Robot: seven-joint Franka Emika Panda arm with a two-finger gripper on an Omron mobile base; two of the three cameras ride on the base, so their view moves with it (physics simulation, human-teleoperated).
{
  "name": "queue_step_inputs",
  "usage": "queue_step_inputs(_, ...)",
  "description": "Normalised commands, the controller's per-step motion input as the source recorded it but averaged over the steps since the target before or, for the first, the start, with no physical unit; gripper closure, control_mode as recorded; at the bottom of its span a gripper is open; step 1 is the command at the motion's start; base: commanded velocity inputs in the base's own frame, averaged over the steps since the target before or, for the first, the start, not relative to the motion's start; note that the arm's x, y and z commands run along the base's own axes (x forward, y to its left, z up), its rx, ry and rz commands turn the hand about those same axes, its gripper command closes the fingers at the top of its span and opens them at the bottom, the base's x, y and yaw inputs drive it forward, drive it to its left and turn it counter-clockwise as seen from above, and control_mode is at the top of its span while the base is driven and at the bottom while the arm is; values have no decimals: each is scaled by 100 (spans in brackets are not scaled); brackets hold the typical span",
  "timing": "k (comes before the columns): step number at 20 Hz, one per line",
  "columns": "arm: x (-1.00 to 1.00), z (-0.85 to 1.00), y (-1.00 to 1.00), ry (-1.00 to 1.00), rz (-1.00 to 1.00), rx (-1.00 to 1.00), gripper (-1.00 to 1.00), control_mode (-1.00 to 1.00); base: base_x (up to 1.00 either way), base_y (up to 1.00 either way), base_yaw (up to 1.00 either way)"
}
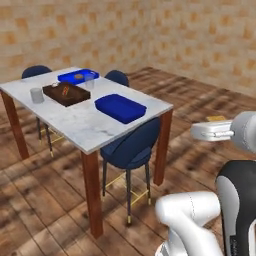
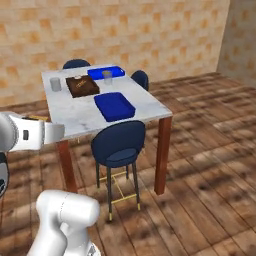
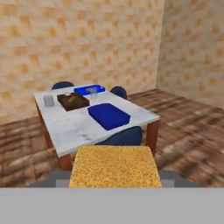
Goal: Take the cake and donut from the fridge and place them on the empty tray on the dining counter.
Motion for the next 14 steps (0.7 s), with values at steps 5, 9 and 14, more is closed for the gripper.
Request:
queue_step_inputs(5, 0, 0, 0, 0, 0, 0, 100, 100, 100, -6, 17)
queue_step_inputs(9, 0, 0, 0, 0, 0, 0, 100, 100, 80, 81, 16)
queue_step_inputs(14, 0, 0, 0, 0, 0, 0, 100, 100, 100, 20, 5)
